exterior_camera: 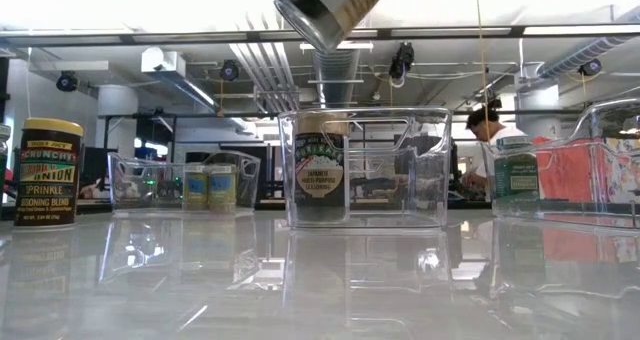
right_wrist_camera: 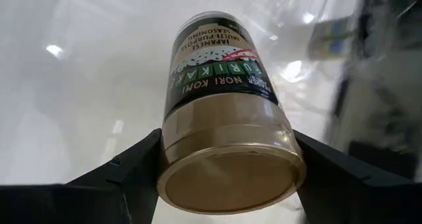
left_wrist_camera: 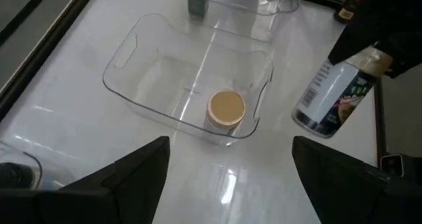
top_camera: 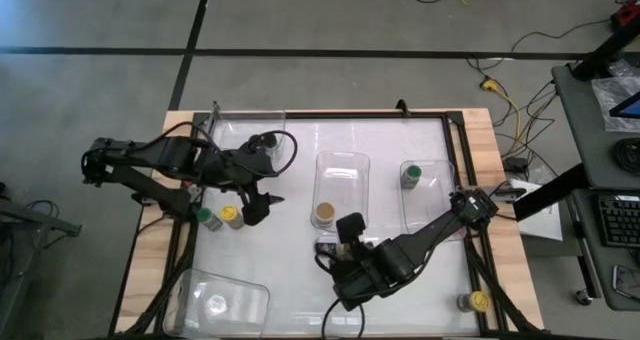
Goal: Sort spices by type
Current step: Put the gold seasoning bottle into the center transparent bin
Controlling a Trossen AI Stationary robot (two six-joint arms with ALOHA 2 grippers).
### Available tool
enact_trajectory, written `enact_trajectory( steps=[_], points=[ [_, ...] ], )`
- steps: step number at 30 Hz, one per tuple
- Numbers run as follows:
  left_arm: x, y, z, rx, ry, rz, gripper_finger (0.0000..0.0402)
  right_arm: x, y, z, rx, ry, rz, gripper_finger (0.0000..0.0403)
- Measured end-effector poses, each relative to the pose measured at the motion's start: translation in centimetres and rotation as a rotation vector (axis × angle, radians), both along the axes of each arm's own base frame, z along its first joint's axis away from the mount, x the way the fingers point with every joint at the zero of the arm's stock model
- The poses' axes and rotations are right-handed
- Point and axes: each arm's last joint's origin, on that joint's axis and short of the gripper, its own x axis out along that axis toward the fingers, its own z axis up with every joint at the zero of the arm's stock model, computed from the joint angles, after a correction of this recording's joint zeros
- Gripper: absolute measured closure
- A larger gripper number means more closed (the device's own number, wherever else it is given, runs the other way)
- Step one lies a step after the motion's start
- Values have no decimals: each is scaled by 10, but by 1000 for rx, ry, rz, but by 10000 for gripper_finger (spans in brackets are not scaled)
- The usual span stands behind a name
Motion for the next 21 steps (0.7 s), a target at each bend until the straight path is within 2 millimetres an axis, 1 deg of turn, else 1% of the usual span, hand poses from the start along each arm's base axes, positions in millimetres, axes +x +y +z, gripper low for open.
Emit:
enact_trajectory(
  steps=[4,7,9,12,17,21],
  points=[
    [0,1,0,12,-6,25,98,2,-10,4,-67,36,95,130],
    [0,1,0,5,-14,65,98,1,-19,12,-126,74,193,130],
    [0,2,0,-1,-18,84,98,-1,-25,15,-172,119,281,130],
    [0,2,0,-7,-23,107,98,-5,-34,15,-231,202,397,130],
    [0,4,1,32,-35,152,98,-17,-51,10,-200,294,442,130],
    [1,7,2,95,-48,205,98,-22,-62,9,-222,344,492,130]
  ],
)
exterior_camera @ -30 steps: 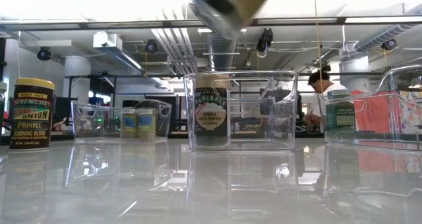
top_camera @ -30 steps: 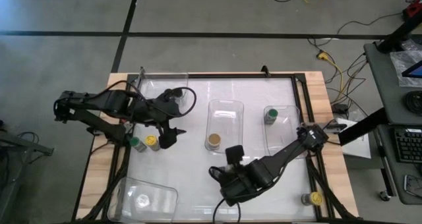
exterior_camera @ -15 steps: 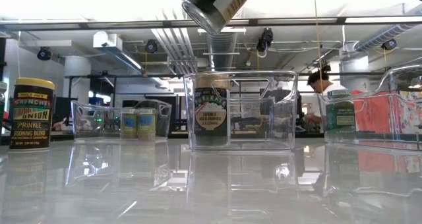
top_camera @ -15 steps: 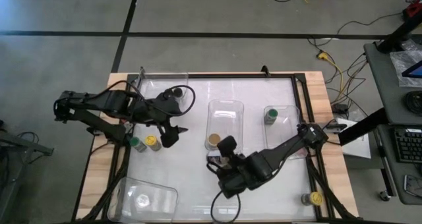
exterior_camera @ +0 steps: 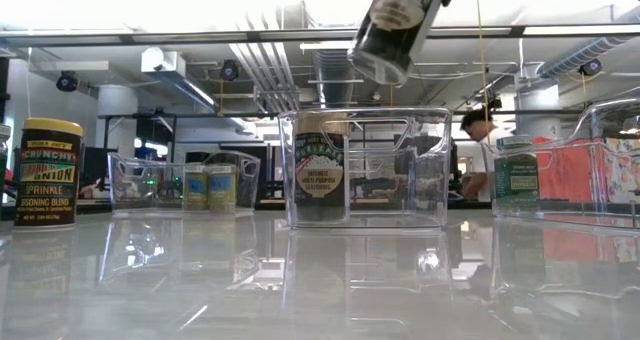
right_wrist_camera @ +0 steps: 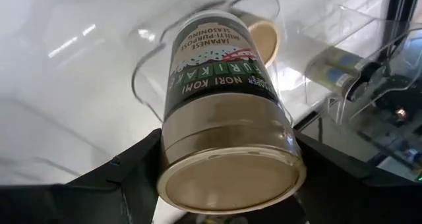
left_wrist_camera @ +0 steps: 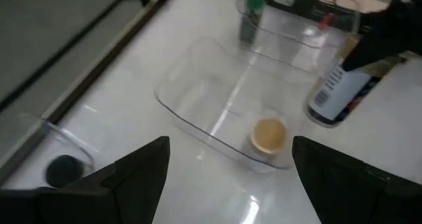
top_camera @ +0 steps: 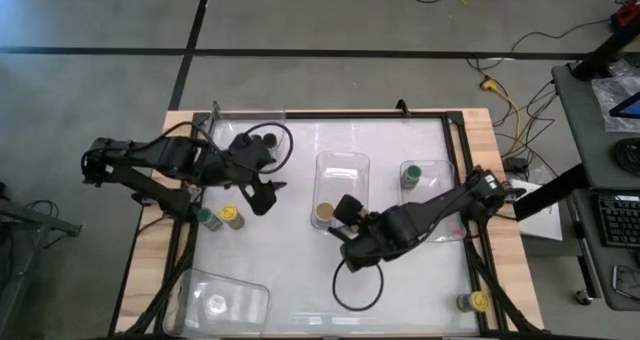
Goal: Sort spices by type
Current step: Put the gold seasoning bottle into the center transparent bin
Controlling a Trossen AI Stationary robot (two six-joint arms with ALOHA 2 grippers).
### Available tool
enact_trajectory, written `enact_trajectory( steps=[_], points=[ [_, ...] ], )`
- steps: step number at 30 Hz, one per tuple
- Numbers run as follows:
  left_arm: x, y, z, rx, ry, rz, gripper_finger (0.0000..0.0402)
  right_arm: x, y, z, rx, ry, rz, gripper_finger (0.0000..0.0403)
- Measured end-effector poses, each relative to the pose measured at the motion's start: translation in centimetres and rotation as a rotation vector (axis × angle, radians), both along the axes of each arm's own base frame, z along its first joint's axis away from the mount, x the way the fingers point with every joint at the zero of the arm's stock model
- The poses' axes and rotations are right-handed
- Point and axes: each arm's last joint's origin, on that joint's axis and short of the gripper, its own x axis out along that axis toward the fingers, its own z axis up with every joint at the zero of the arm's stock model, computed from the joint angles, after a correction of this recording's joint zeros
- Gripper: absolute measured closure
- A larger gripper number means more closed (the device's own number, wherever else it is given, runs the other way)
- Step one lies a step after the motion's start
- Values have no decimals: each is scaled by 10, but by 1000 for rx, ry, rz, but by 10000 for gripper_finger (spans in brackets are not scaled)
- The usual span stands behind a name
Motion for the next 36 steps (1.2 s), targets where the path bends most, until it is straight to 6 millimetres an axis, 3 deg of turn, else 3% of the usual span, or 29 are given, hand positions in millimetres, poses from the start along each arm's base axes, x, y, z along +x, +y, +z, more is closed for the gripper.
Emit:
enact_trajectory(
  steps=[10,19,29,36],
  points=[
    [8,12,7,35,-84,13,98,1,-33,-3,-17,96,50,130],
    [9,16,8,8,-85,-13,98,14,-59,-21,40,136,65,128],
    [9,14,7,-44,-83,-53,98,20,-73,-57,17,210,94,129],
    [9,14,7,-35,-79,-60,98,26,-71,-68,44,156,109,128]
  ],
)
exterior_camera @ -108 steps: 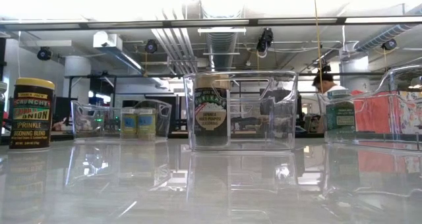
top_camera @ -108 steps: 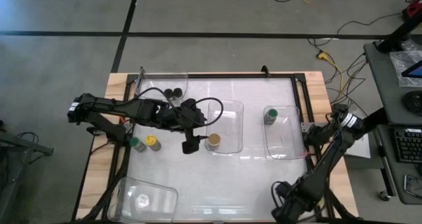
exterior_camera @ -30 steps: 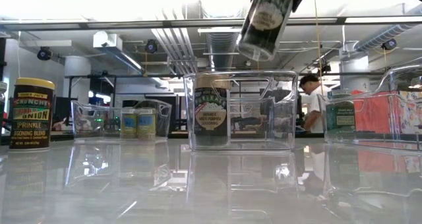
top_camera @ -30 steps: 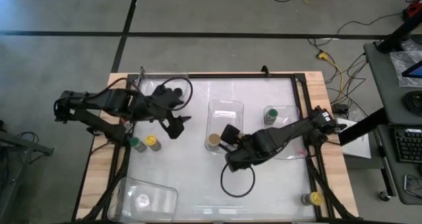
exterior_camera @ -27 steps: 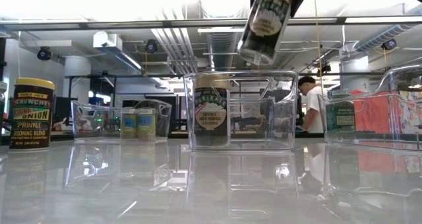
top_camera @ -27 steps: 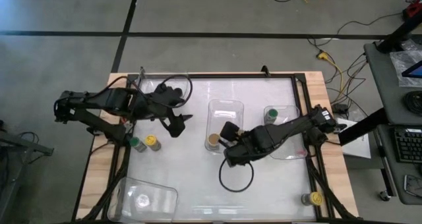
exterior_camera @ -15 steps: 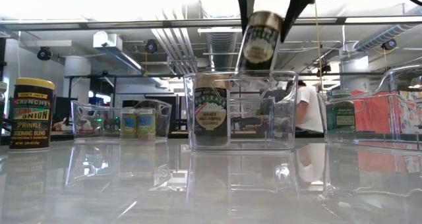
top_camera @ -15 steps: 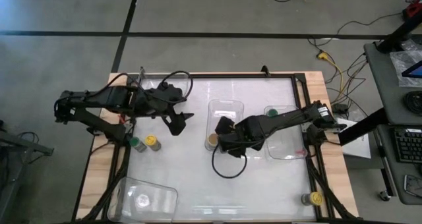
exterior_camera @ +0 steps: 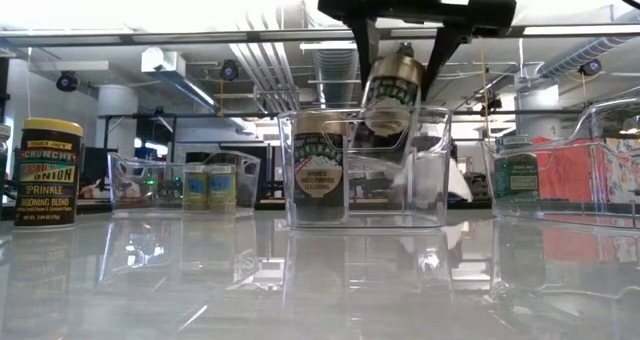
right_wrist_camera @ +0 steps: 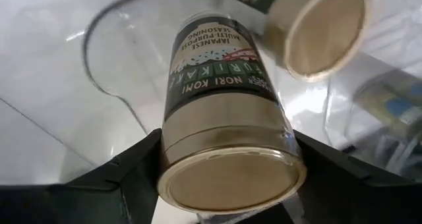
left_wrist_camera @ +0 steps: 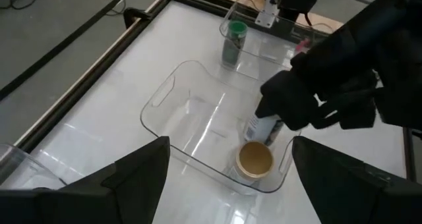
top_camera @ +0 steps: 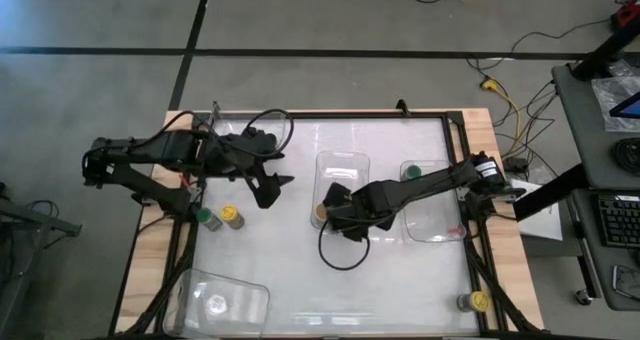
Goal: Sort spices by type
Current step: Put the gold seasoning bottle into the center transparent bin
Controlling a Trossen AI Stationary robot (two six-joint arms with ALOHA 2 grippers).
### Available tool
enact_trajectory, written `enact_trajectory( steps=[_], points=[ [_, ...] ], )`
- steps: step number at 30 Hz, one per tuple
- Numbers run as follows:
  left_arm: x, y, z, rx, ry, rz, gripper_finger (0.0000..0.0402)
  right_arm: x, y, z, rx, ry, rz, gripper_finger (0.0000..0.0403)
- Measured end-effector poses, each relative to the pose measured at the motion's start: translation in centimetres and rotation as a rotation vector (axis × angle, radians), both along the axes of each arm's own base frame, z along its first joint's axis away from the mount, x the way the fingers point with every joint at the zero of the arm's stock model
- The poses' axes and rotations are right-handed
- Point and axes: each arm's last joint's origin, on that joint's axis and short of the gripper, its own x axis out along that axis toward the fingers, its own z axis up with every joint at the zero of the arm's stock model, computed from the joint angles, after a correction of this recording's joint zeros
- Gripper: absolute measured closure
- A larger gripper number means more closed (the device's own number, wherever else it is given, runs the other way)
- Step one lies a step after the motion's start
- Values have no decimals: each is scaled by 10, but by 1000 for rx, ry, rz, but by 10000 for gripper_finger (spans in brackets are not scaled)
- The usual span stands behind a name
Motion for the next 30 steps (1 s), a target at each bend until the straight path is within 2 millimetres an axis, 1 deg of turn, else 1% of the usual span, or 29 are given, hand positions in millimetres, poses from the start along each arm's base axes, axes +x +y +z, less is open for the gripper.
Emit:
enact_trajectory(
  steps=[4,7,11,16,22,27,30],
  points=[
    [0,0,0,2,1,-1,98,-1,-1,-2,7,17,10,130],
    [0,0,0,5,2,-3,98,0,-4,-2,10,15,5,120],
    [0,0,0,6,2,-3,98,1,-6,-3,65,25,2,121],
    [0,0,0,7,2,-3,98,3,-7,-9,69,39,27,130],
    [0,0,0,7,3,-3,98,5,-6,-22,67,41,48,115],
    [0,0,0,7,3,-2,98,3,-7,-29,63,64,51,129],
    [0,0,0,7,5,-3,98,4,-7,-31,65,55,48,129]
  ],
)
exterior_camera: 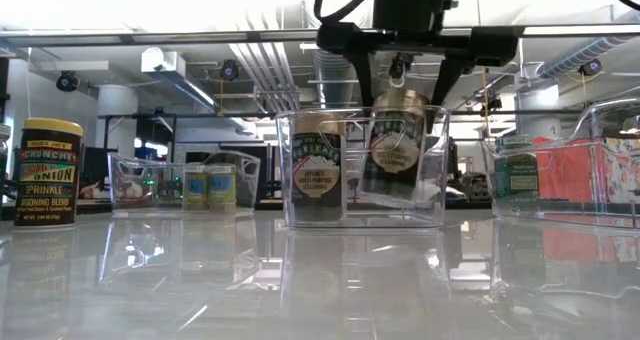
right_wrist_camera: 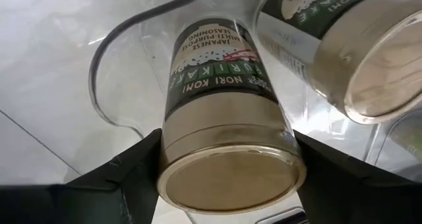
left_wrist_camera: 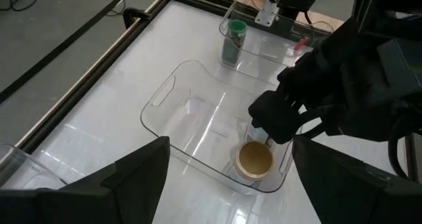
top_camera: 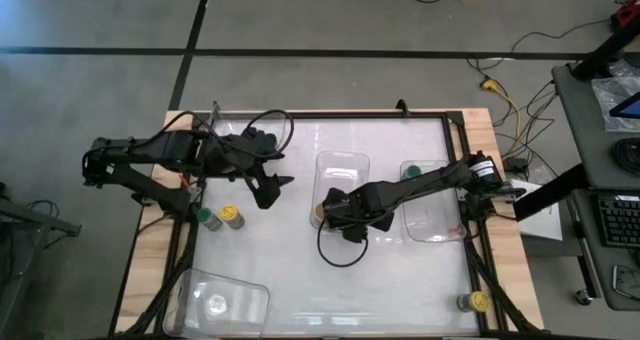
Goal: Sort spices by type
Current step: Put the gold seasoning bottle into the center transparent bin
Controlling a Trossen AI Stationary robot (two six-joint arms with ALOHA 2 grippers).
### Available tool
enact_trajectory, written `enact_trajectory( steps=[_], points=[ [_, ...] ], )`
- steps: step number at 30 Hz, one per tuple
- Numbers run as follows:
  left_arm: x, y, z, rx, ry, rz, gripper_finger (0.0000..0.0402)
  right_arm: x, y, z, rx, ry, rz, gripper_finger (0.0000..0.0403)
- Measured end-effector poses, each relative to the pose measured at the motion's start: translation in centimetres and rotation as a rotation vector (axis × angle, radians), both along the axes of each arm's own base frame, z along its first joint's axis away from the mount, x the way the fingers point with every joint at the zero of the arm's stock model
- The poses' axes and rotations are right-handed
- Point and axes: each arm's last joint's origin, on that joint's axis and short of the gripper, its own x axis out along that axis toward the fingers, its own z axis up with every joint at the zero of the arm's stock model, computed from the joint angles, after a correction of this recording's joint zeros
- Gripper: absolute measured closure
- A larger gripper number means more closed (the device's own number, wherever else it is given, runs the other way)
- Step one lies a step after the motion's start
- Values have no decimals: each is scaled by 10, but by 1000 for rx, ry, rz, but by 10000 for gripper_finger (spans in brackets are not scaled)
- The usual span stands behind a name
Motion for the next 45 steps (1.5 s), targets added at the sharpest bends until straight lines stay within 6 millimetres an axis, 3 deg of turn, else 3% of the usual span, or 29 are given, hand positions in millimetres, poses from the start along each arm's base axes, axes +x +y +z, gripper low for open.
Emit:
enact_trajectory(
  steps=[6,15,23,33,45],
  points=[
    [0,0,0,1,1,0,98,2,0,-2,7,-29,-6,108],
    [0,0,0,1,2,0,98,2,0,-9,7,-27,0,125],
    [0,0,0,9,4,-6,98,5,1,-8,14,-60,8,94],
    [0,0,0,18,7,-13,98,6,1,-8,17,-75,7,107],
    [0,0,0,20,8,-16,98,7,2,-8,18,-81,8,52]
  ],
)
